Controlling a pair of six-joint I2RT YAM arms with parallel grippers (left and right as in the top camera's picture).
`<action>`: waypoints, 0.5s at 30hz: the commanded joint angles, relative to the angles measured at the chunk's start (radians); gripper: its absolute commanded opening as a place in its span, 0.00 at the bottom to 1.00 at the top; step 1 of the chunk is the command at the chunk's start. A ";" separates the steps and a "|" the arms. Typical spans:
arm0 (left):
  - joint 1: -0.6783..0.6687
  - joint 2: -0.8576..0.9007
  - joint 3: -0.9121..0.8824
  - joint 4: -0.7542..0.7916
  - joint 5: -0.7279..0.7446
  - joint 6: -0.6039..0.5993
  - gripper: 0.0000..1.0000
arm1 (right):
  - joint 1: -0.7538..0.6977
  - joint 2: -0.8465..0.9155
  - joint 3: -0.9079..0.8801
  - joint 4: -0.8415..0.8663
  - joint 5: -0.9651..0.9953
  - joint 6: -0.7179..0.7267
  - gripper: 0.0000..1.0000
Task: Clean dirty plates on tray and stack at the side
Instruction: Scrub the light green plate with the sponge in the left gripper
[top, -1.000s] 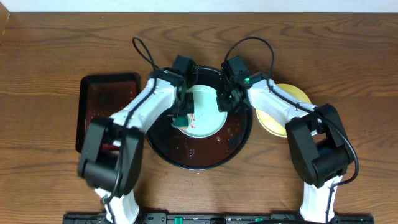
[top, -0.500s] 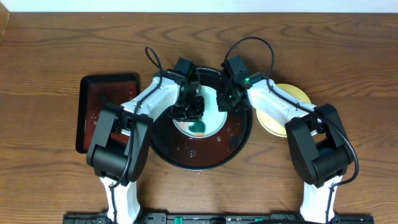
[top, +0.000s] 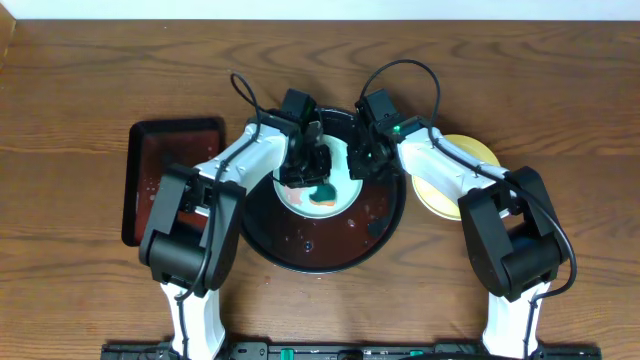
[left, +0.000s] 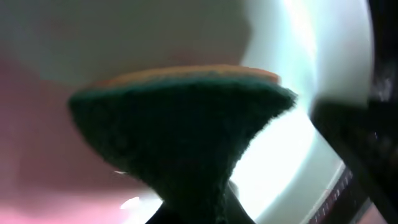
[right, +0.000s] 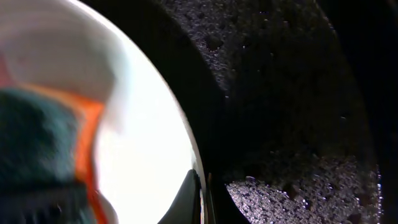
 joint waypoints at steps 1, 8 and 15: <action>0.066 0.023 0.009 -0.017 -0.346 -0.109 0.07 | 0.013 0.038 -0.036 -0.019 0.018 0.008 0.01; 0.063 0.005 0.009 -0.126 -0.524 -0.085 0.08 | 0.013 0.038 -0.036 -0.018 0.018 0.008 0.01; 0.063 0.005 0.009 -0.291 -0.116 0.330 0.08 | 0.013 0.038 -0.036 -0.018 0.018 0.008 0.01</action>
